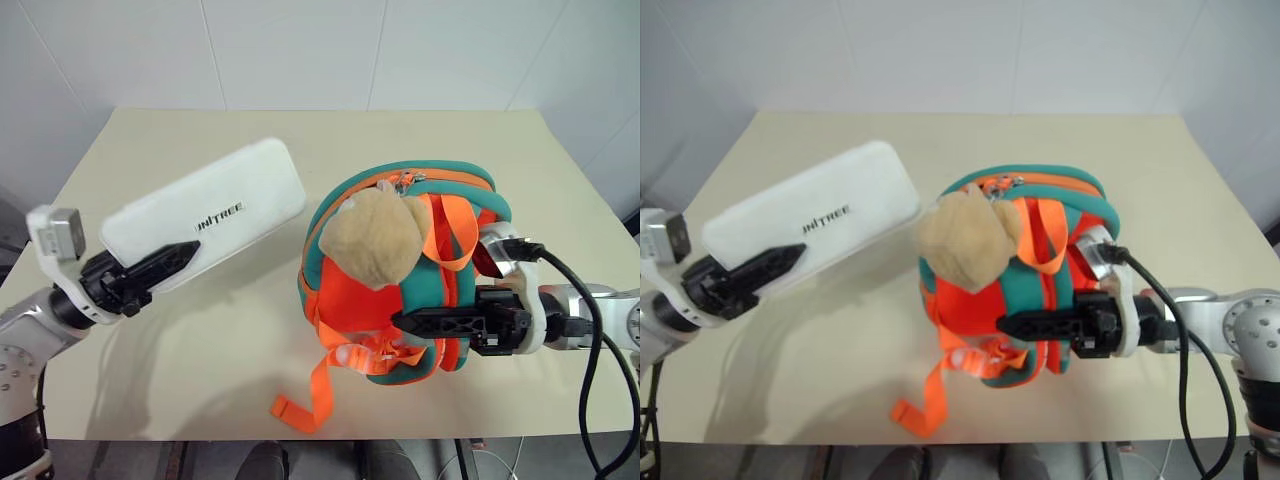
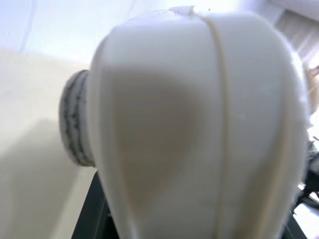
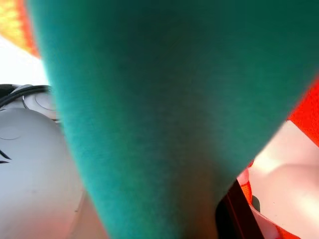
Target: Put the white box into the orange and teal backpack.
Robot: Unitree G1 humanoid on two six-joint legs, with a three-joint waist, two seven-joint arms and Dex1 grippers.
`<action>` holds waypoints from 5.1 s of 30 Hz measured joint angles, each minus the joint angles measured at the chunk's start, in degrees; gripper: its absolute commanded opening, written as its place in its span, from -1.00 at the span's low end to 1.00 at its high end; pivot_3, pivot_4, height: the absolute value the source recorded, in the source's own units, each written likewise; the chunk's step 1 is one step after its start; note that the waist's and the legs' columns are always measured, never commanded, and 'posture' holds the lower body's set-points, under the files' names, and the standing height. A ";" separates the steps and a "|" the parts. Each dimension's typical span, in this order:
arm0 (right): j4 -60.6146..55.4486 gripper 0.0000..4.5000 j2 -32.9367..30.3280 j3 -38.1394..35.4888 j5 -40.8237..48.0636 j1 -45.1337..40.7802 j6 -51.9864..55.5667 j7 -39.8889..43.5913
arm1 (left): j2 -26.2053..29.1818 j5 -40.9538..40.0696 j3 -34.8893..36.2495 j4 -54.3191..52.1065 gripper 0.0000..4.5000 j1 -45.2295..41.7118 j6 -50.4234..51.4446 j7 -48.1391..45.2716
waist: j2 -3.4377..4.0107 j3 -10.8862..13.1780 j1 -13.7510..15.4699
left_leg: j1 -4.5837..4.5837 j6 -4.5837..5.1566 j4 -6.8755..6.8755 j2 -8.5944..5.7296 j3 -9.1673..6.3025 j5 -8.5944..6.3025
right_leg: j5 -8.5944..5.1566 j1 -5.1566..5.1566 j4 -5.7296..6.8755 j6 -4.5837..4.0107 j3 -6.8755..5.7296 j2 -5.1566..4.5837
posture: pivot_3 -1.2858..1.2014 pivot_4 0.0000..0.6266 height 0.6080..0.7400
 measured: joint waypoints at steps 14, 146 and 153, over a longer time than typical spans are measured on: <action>0.94 -0.68 5.11 1.67 -9.49 -1.42 -0.56 3.70 | 5.76 -2.01 -7.03 -0.42 -0.36 -4.05 -0.54 -4.23 | 0.00 0.00 -0.07 | 0.08 -0.09 -0.02 0.08 0.37 0.05 | -0.03 0.00 0.06 -0.07 0.06 0.24 | 0.03 -0.52 1.00; -4.20 -0.69 13.87 1.35 -11.52 5.65 -7.93 -4.58 | 9.65 37.12 -37.70 27.18 -0.73 -28.09 -14.51 -33.96 | -0.03 0.00 -0.15 | 0.28 0.07 0.41 0.13 0.15 -0.01 | -0.04 0.31 0.74 -0.08 0.05 0.39 | 0.03 -0.52 1.00; -4.29 -0.69 13.85 1.27 -10.93 6.06 -7.93 -5.77 | 2.49 41.50 -41.73 32.48 -0.73 -26.25 -18.70 -34.47 | -0.02 -0.01 -0.08 | 0.30 0.07 0.43 0.13 0.16 0.00 | -0.04 0.32 0.76 -0.08 0.05 0.38 | 0.03 -0.52 1.00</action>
